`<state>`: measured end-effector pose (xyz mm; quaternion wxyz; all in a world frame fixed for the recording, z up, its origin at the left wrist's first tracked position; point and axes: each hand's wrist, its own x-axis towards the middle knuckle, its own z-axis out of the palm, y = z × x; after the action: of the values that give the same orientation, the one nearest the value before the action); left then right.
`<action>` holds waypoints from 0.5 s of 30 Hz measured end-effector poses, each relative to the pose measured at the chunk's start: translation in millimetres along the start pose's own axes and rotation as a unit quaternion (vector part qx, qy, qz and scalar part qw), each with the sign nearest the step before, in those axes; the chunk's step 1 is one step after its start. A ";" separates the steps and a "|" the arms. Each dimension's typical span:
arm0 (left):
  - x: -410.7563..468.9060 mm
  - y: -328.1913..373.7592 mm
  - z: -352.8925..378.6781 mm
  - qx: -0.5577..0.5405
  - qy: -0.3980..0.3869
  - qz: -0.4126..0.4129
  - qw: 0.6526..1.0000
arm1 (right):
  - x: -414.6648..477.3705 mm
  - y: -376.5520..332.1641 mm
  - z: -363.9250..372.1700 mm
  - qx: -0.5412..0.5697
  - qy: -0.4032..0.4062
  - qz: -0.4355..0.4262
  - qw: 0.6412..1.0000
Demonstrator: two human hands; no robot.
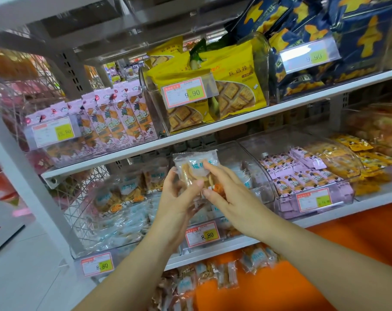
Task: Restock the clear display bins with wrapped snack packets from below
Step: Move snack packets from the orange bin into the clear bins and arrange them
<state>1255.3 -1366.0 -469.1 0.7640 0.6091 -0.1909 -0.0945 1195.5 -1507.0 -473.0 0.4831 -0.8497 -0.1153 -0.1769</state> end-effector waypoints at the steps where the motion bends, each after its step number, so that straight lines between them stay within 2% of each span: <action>1: 0.6 -0.6 -2.7 0.015 0.004 0.004 1.000 | 0.0 0.2 -0.6 0.016 -0.003 -0.004 1.000; 4: 0.0 -1.4 -12.2 0.052 0.010 0.005 0.999 | 1.8 -1.9 -3.6 0.104 -0.003 0.009 0.995; 7: -5.3 0.0 -20.2 0.065 -0.001 0.000 0.998 | 8.3 1.4 -8.7 0.213 0.014 0.091 0.973; 9: -10.2 0.8 -22.9 0.042 -0.024 -0.015 0.999 | 10.9 5.3 -10.7 0.319 -0.052 0.165 0.932; 11: -15.2 1.0 -26.2 0.029 -0.052 -0.033 0.998 | 11.5 6.3 -10.0 0.398 -0.121 0.200 0.887; 15: -14.9 0.4 -41.5 0.030 -0.048 -0.035 0.998 | 16.3 4.0 3.7 0.380 -0.117 0.197 0.896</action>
<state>1258.7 -1323.1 -479.0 0.7315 0.6330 -0.2082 -0.1447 1212.6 -1505.4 -471.2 0.7771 -0.6214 -0.0598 0.0794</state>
